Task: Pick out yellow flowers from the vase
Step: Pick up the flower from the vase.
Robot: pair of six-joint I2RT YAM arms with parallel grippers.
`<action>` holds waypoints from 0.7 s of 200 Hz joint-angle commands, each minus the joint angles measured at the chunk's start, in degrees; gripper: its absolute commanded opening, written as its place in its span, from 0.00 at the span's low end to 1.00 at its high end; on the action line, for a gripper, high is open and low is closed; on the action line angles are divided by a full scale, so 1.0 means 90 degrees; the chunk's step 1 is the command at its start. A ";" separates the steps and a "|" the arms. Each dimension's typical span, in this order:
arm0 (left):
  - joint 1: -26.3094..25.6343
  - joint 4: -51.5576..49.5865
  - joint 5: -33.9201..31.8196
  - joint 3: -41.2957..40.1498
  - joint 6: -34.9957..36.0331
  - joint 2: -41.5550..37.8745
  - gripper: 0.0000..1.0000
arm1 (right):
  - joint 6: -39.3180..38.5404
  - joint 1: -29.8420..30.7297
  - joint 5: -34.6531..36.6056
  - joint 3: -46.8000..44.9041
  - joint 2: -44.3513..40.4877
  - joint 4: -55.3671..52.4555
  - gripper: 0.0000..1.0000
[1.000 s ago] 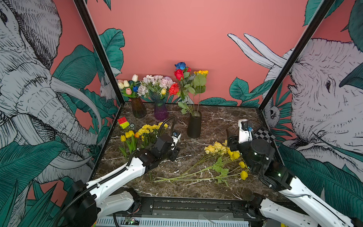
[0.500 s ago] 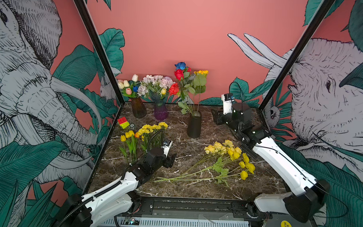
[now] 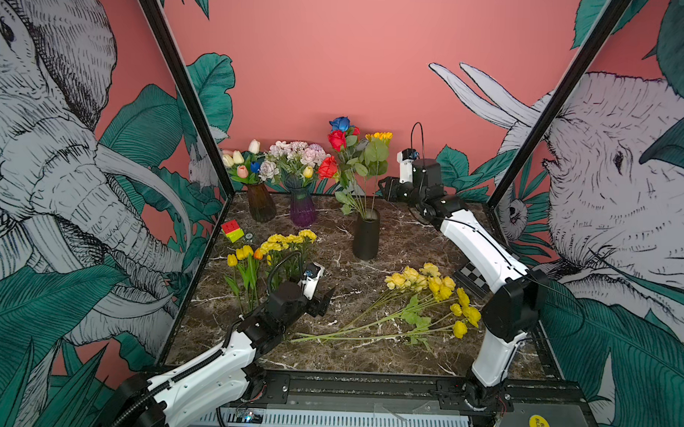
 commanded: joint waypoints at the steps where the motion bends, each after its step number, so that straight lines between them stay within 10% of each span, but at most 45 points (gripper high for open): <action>1: 0.0019 0.0126 -0.0101 -0.0041 0.0069 -0.0104 0.89 | 0.0220 -0.0012 -0.0173 0.0364 0.0201 -0.0116 0.43; 140: 0.0019 0.0029 -0.0170 -0.0023 0.0001 -0.0230 0.90 | 0.0234 -0.0020 -0.0344 0.1382 0.1228 -0.0541 0.20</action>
